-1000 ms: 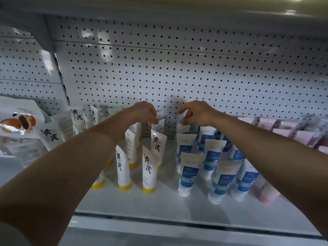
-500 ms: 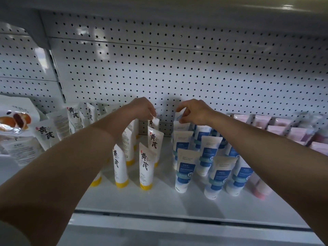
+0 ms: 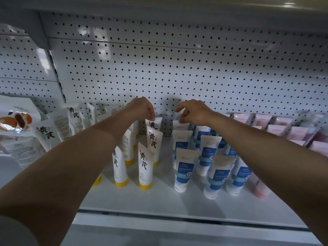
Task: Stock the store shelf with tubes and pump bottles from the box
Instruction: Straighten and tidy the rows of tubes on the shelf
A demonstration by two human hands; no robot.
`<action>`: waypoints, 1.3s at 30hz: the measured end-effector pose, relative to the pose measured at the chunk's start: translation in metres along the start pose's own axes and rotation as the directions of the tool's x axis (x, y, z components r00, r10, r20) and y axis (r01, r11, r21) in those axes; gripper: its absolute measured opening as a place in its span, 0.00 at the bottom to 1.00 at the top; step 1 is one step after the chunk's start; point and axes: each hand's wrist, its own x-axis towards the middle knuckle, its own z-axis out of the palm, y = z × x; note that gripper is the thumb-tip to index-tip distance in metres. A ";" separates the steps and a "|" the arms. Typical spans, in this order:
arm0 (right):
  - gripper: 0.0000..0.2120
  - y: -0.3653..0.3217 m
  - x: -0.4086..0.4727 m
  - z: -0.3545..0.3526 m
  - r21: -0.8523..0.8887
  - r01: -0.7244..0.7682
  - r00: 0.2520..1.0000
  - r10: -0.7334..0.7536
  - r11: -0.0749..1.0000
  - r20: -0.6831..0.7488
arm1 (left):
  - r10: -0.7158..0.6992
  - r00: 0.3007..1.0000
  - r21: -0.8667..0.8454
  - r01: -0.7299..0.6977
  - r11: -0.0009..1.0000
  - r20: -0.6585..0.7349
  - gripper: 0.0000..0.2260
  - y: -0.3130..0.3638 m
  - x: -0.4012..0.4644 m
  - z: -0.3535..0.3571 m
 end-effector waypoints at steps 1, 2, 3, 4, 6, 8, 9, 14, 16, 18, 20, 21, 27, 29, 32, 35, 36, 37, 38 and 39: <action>0.22 0.000 0.000 0.000 -0.002 0.001 1.000 -0.001 1.000 0.005 | 0.001 1.000 -0.004 -0.001 1.000 -0.004 0.05 0.000 0.000 0.000; 0.22 0.000 0.001 0.000 -0.007 0.004 1.000 -0.004 1.000 0.008 | 0.004 1.000 -0.012 -0.004 1.000 -0.006 0.04 0.000 -0.001 0.000; 0.22 -0.001 0.001 0.000 -0.014 0.007 1.000 -0.007 1.000 0.010 | 0.011 1.000 -0.018 -0.011 1.000 -0.005 0.04 -0.001 -0.001 0.000; 0.22 -0.001 0.001 -0.001 -0.020 0.010 1.000 -0.010 1.000 0.011 | 0.016 1.000 -0.024 -0.016 1.000 -0.004 0.04 0.000 -0.001 -0.001; 0.23 -0.001 0.002 -0.002 -0.025 0.014 1.000 -0.013 1.000 0.018 | 0.024 1.000 -0.029 -0.024 0.999 0.006 0.04 0.000 -0.002 -0.002; 0.23 -0.002 0.002 -0.002 -0.025 0.013 1.000 -0.012 1.000 0.024 | 0.030 0.999 -0.031 -0.030 0.999 0.018 0.05 0.001 -0.002 -0.002; 0.23 -0.002 0.002 -0.002 -0.021 0.012 1.000 -0.012 1.000 0.026 | 0.033 0.999 -0.034 -0.032 0.999 0.024 0.05 0.001 -0.002 -0.003; 0.23 -0.002 0.004 -0.003 -0.014 0.017 0.998 -0.017 1.000 0.056 | 0.047 0.998 -0.038 -0.046 0.998 0.046 0.05 0.001 -0.001 -0.003; 0.24 -0.002 0.005 -0.003 -0.010 0.021 0.997 -0.020 1.000 0.072 | 0.048 0.997 -0.040 -0.045 0.998 0.054 0.05 0.000 -0.001 -0.004; 0.24 -0.002 0.006 -0.003 -0.010 0.023 0.996 -0.023 1.000 0.082 | 0.048 0.997 -0.049 -0.045 0.998 0.057 0.06 -0.001 0.000 -0.004; 0.25 -0.001 0.007 -0.003 -0.010 0.025 0.996 -0.025 1.000 0.088 | 0.043 0.997 -0.061 -0.040 0.997 0.060 0.06 -0.002 0.000 -0.004; 0.25 -0.001 0.007 -0.003 -0.012 0.029 0.996 -0.028 1.000 0.090 | 0.039 0.997 -0.063 -0.035 0.997 0.061 0.06 -0.002 0.001 -0.005; 0.25 0.002 0.009 -0.004 0.020 0.035 0.995 -0.037 0.999 0.095 | 0.048 0.997 -0.045 -0.045 0.998 0.067 0.06 -0.002 0.003 -0.005; 0.24 0.003 0.009 -0.005 0.036 0.036 0.995 -0.039 0.999 0.095 | 0.053 0.995 -0.048 -0.049 0.998 0.079 0.06 -0.002 0.004 -0.005; 0.23 0.003 0.009 -0.008 0.059 0.039 0.997 -0.042 0.997 0.058 | 0.038 0.994 -0.055 -0.032 0.998 0.101 0.08 -0.001 0.004 -0.006; 0.22 0.005 0.012 -0.014 0.089 0.039 0.999 -0.038 0.995 -0.013 | 0.023 0.990 -0.082 -0.012 0.997 0.139 0.08 -0.004 0.006 -0.006; 0.21 0.006 0.014 -0.017 0.097 0.035 0.999 -0.032 0.995 -0.031 | 0.022 0.989 -0.101 -0.007 0.995 0.143 0.09 -0.005 0.007 -0.006; 0.21 0.008 0.016 -0.019 0.110 0.031 0.998 -0.025 0.993 -0.049 | 0.016 0.991 -0.127 0.002 0.992 0.135 0.10 -0.005 0.007 -0.007; 0.21 0.011 0.018 -0.021 0.124 0.027 0.997 -0.018 0.992 -0.069 | 0.003 0.994 -0.159 0.015 0.987 0.112 0.11 -0.005 0.008 -0.007; 0.20 0.013 0.020 -0.022 0.135 0.023 0.996 -0.011 0.991 -0.089 | -0.011 0.997 -0.188 0.025 0.982 0.078 0.12 -0.004 0.009 -0.009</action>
